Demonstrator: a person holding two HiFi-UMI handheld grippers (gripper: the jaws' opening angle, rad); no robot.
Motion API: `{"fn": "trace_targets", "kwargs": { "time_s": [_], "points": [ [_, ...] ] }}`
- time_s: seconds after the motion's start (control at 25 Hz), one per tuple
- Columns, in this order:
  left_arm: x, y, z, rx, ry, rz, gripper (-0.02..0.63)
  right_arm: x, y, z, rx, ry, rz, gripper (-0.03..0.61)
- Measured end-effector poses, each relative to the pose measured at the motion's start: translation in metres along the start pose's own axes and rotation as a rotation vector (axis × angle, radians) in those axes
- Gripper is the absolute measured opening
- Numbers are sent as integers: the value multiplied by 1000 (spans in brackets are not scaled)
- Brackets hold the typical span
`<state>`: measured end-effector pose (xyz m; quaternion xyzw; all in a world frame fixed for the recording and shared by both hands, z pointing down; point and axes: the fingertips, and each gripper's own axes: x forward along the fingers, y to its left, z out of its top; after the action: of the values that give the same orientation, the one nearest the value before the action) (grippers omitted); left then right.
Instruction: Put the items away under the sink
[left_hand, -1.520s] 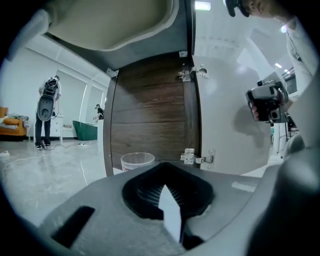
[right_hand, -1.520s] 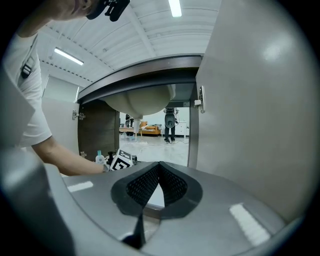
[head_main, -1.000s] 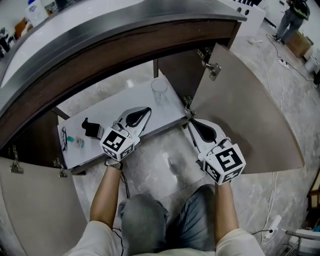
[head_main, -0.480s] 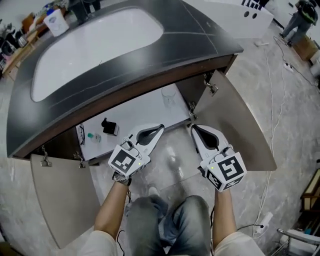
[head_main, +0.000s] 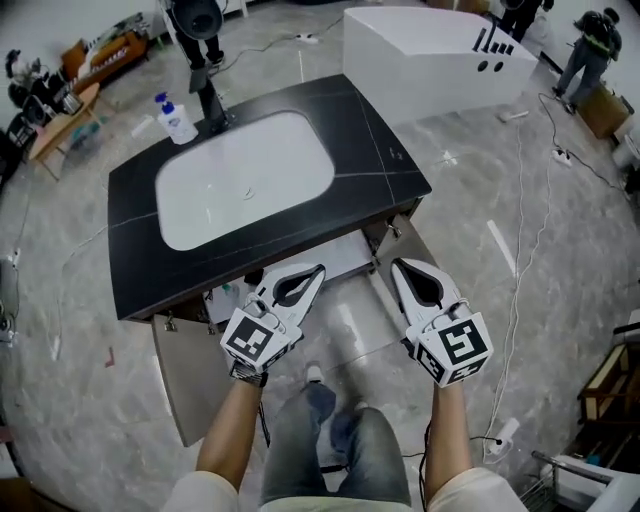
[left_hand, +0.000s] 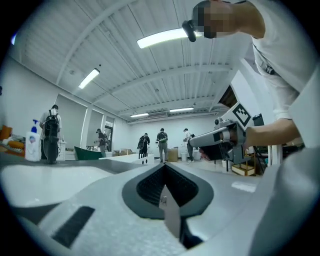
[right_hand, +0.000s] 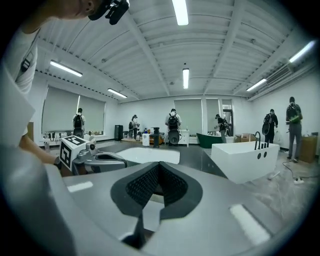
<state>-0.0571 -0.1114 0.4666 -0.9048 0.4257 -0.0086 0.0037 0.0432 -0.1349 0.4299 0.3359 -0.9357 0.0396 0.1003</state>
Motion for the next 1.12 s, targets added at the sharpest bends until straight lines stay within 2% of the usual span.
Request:
{"fn": "trace_targets", "kwargs": {
  "time_s": [0.24,0.56,0.8,1.12],
  "points": [
    [-24,16,133,33,-10,81,8,-26,15,133,-26,-22,36,8],
    [-47,10,271,50,-43,153,6,-60,48,259,-56,-119,100,8],
    [-60,-26,333,117,-28,199,7,-105,74,312,-90,-160,140,8],
    [-72,-59,392,137,-36,240,6,-155,93,361,-146,-207,153,8]
  ]
}}
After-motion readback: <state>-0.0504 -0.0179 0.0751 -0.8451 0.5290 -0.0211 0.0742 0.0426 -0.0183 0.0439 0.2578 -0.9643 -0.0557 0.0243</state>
